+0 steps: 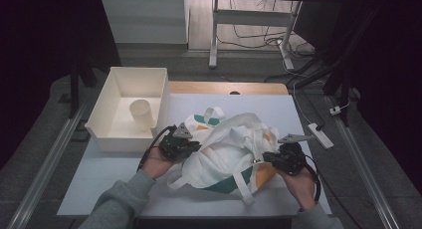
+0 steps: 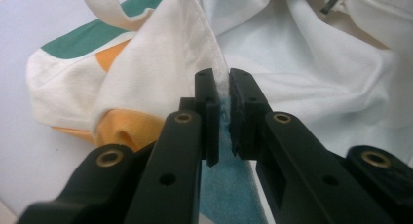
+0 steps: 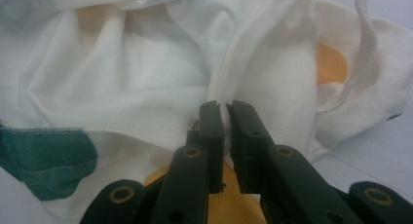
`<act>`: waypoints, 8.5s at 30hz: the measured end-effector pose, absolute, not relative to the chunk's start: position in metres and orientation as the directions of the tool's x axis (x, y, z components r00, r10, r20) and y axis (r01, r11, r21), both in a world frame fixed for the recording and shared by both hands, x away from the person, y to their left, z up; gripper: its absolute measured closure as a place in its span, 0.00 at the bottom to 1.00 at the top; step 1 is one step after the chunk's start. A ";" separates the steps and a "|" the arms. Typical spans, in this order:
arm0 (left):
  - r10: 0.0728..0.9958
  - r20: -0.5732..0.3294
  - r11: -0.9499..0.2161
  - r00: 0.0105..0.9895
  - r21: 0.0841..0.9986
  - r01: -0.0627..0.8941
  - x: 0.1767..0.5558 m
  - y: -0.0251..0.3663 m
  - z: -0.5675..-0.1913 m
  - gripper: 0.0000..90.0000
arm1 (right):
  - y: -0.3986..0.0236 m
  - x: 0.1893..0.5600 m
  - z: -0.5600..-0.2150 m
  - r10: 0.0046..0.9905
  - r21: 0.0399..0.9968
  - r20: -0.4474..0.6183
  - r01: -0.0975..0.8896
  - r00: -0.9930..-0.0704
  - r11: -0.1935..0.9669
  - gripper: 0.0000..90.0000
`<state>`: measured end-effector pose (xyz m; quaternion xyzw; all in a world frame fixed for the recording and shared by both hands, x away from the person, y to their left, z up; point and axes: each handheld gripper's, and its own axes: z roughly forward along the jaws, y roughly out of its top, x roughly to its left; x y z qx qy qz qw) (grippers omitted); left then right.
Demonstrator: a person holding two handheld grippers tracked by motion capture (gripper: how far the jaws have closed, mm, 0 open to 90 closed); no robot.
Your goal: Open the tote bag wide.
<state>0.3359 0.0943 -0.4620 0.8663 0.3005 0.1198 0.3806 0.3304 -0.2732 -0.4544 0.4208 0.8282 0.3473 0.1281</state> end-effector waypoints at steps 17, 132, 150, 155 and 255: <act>0.651 -0.022 -0.495 0.759 0.745 0.446 0.342 0.111 -0.459 0.93 | -0.306 0.322 -0.453 0.819 0.672 0.054 0.627 -0.572 0.394 1.00; 0.635 -0.143 -0.463 0.759 0.716 0.522 0.424 0.066 -0.480 0.96 | -0.159 0.252 -0.481 0.251 0.599 0.112 0.267 -0.961 0.755 0.97; 0.636 -0.146 -0.472 0.758 0.704 0.531 0.425 0.066 -0.485 0.96 | -0.170 0.262 -0.485 0.234 0.603 0.171 0.289 -0.957 0.743 0.73; 0.635 -0.148 -0.472 0.758 0.703 0.532 0.425 0.066 -0.485 0.96 | -0.183 0.276 -0.457 0.361 0.709 0.119 0.334 -0.925 0.621 0.64; 0.605 -0.177 -0.471 0.777 0.707 0.528 0.418 0.071 -0.485 0.96 | -0.132 0.318 -0.509 0.377 0.561 0.131 0.382 -0.917 0.735 0.99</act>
